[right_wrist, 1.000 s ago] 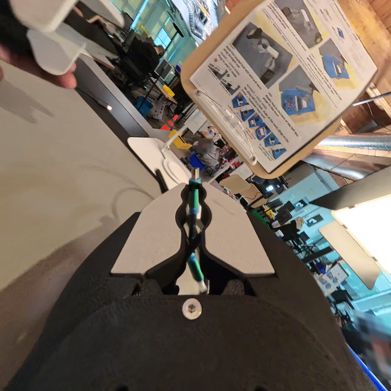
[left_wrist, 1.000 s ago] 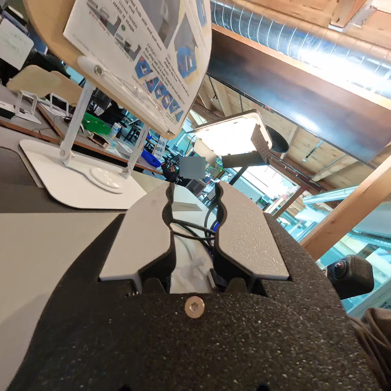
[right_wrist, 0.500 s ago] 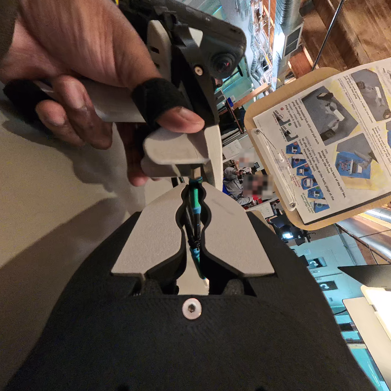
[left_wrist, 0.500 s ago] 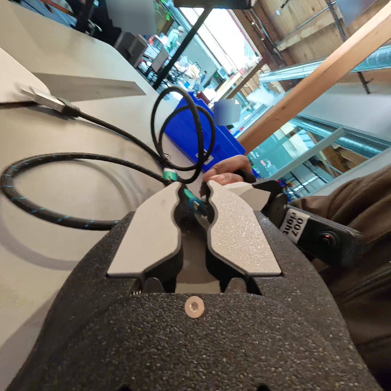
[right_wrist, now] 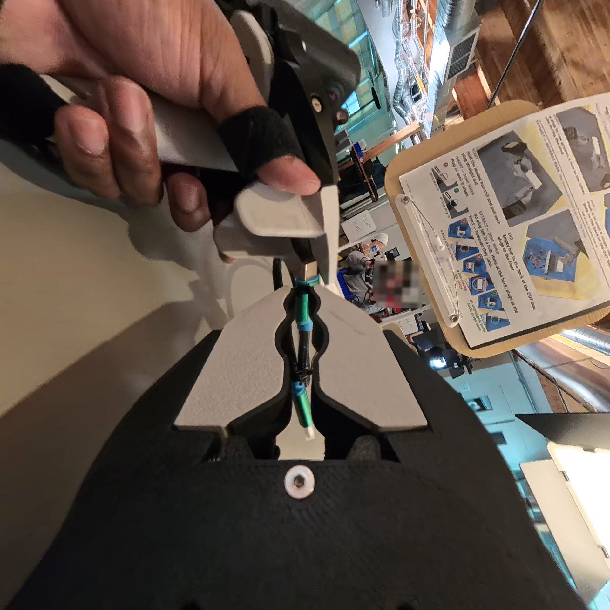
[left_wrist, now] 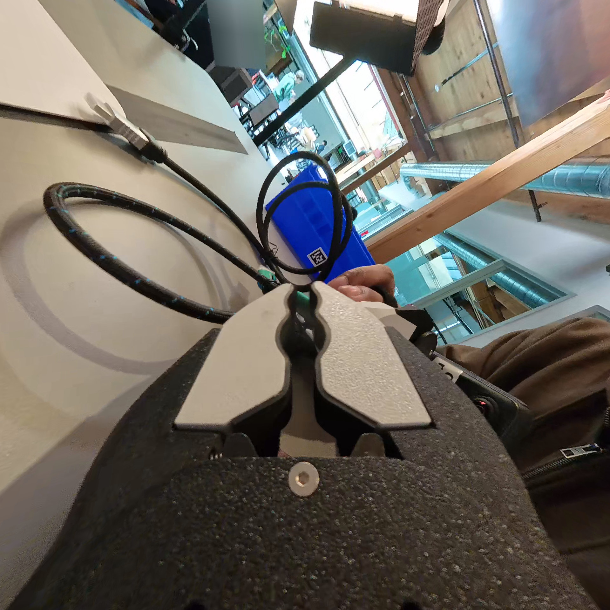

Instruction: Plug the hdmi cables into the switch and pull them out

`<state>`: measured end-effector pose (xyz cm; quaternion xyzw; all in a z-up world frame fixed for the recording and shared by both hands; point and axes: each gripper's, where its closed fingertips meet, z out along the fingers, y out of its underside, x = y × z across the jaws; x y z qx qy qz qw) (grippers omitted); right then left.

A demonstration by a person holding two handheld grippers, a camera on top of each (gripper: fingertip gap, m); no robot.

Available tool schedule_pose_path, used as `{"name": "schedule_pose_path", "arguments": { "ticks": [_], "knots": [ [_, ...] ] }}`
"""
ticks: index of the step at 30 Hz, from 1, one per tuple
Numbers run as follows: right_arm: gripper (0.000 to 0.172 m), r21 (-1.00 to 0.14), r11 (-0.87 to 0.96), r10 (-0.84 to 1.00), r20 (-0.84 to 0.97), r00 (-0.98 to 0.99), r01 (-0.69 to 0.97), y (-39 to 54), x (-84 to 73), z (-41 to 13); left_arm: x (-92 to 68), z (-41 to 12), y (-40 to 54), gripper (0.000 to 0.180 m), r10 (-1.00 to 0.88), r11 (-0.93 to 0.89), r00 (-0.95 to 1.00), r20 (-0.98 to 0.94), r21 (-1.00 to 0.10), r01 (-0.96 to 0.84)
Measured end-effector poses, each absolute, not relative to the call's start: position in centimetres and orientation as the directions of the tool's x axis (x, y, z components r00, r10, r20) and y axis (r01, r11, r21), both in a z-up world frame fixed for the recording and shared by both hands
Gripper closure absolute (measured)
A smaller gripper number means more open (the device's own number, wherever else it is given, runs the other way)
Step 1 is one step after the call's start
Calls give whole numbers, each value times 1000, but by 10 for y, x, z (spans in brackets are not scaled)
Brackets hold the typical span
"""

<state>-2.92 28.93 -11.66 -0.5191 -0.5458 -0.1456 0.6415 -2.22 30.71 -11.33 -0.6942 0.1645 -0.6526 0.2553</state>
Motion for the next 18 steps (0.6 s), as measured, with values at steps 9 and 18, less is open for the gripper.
{"name": "schedule_pose_path", "arguments": {
  "ticks": [9, 18],
  "knots": [
    [172, -444, 522, 398, 882, 253, 728, 274, -44, -125, -21, -137, 279, 166, -530, -848, 124, 839, -519, -112],
    [172, -459, 455, 404, 870, 283, 763, 285, -35, -130, -25, -128, 287, 179, -530, -848, 89, 843, -528, -48]
  ]
}}
